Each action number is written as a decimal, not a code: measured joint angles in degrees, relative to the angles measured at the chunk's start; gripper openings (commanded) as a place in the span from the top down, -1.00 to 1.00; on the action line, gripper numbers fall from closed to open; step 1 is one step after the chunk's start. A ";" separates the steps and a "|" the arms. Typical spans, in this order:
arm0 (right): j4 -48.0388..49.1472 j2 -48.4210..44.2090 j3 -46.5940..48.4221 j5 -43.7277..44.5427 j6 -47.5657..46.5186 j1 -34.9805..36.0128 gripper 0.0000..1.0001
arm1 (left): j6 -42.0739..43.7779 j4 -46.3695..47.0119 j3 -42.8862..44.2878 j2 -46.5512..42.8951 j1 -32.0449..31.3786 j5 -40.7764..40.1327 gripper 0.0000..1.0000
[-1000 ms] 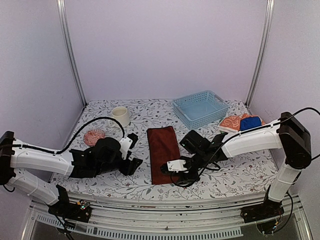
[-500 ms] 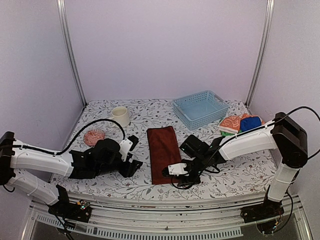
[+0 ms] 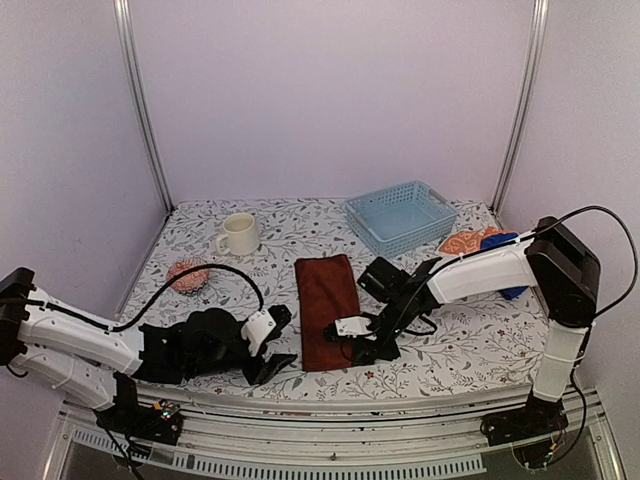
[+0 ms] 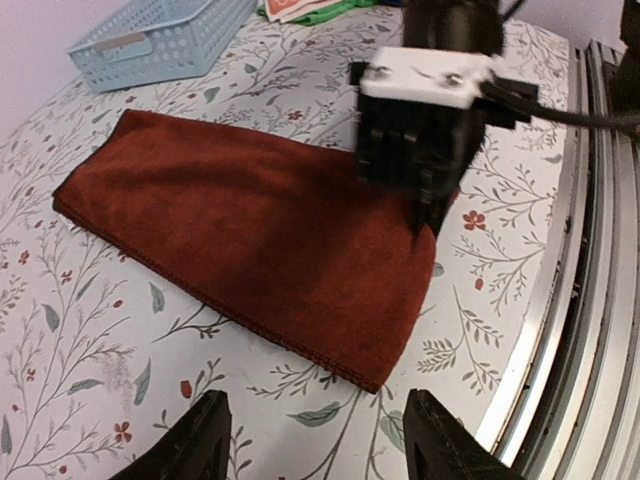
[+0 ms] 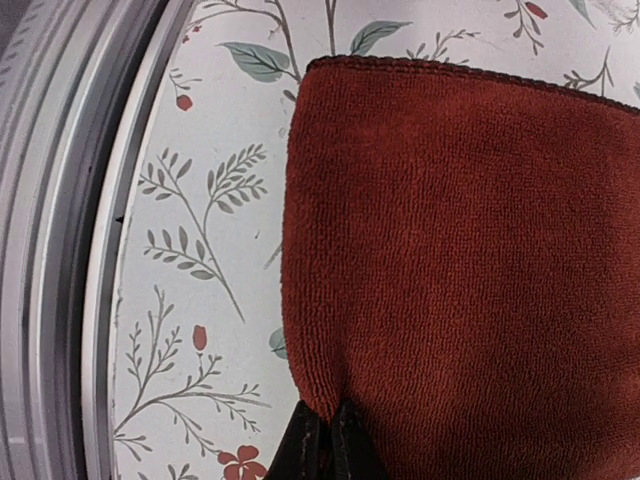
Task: Roll the towels
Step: Roll the towel at the center of the board.
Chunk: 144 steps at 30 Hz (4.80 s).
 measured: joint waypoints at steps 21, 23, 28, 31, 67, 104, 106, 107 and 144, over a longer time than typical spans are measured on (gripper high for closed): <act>-22.73 14.53 12.41 -25.79 -4.07 -9.44 0.89 | 19.54 12.68 15.50 31.78 -11.13 -4.70 0.13; -23.17 14.69 12.48 -26.08 -4.13 -9.46 0.89 | 20.33 12.79 16.35 32.63 -11.10 -4.66 0.20; -23.85 15.04 12.61 -26.47 -4.24 -9.46 0.88 | 21.22 12.87 16.98 34.97 -10.56 -4.46 0.37; -24.13 15.45 12.85 -26.91 -4.24 -9.49 0.88 | 21.44 12.74 17.55 36.26 -10.21 -4.33 0.48; -15.93 8.66 5.66 -26.49 1.62 -10.12 0.03 | 8.59 11.17 18.78 36.52 -2.62 11.04 1.00; -29.31 21.44 17.68 -32.72 3.19 -13.73 0.80 | -14.56 8.68 23.74 43.98 17.03 59.39 1.00; -30.23 21.66 18.27 -32.61 4.48 -13.79 0.68 | -15.67 8.55 24.61 44.74 17.49 61.09 1.00; -30.62 21.66 18.47 -32.61 5.29 -13.88 0.54 | -16.28 8.28 25.18 45.16 17.66 61.83 1.00; -1.11 -6.25 -1.46 7.65 2.82 2.05 0.21 | -39.50 -11.56 37.03 48.28 18.40 61.16 1.00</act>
